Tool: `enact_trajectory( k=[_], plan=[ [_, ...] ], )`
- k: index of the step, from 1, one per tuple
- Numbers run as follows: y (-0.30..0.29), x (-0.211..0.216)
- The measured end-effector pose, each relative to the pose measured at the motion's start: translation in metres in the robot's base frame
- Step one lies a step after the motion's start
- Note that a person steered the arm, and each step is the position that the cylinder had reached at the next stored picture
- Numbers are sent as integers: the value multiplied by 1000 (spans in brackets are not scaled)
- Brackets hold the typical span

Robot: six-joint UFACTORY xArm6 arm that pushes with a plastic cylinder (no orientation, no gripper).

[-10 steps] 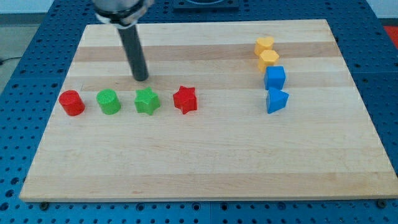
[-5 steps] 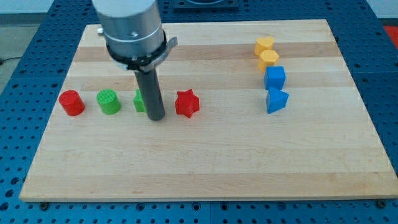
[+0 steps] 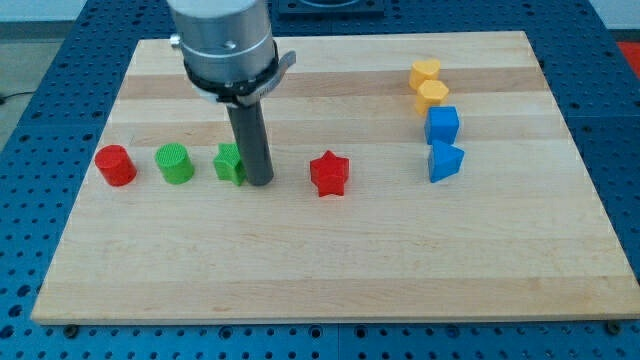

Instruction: Push green star diagonally to the top left of red star

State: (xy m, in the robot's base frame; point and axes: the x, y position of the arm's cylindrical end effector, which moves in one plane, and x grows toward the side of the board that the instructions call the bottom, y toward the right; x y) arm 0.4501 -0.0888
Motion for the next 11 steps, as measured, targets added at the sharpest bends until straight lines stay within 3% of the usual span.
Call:
enact_trajectory(
  k=[1,2,3,7,9,11],
  plan=[
    [-12,-34],
    [18,-2],
    [-16,25],
    [-78,-109],
    [-123,-83],
    [-99,-172]
  ],
)
